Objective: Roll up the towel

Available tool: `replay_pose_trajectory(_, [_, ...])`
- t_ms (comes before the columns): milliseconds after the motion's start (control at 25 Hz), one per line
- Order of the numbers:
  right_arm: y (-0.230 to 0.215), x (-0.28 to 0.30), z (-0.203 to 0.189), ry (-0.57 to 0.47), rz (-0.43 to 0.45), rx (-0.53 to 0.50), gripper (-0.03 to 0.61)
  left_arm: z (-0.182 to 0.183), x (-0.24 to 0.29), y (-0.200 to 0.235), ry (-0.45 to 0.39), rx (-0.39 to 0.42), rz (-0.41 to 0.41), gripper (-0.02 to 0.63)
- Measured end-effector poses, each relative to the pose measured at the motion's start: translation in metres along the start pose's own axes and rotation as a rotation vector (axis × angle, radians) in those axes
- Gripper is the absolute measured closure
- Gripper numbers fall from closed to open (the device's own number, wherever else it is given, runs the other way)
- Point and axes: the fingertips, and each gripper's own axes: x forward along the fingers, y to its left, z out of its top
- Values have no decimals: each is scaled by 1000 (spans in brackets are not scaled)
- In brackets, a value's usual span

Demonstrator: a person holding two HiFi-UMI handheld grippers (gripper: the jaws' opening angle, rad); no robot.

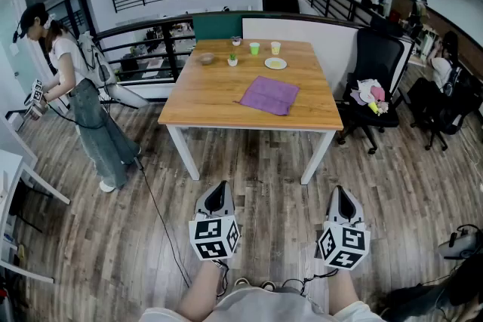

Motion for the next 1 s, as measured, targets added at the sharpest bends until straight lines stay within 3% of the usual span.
replay_pose_trajectory(320, [-3, 6, 0, 7, 20, 16, 580, 5, 6, -3, 0, 18, 4, 615])
replay_pose_trajectory(520, [-7, 8, 5, -21, 26, 80, 577, 9, 11, 0, 11, 31, 12, 615])
replay_pose_trajectory(760, [-13, 11, 4, -7, 8, 66, 577, 13, 16, 5, 19, 7, 32, 615])
replay_pose_trajectory(880, [-10, 13, 3, -5, 24, 64, 525, 17, 18, 4, 12, 19, 25, 614])
replay_pose_trajectory(960, [-10, 15, 4, -3, 26, 61, 523, 19, 21, 2, 9, 27, 16, 549])
replay_pose_trajectory(1000, [-11, 17, 5, -2, 27, 60, 520, 20, 22, 2, 9, 31, 14, 548])
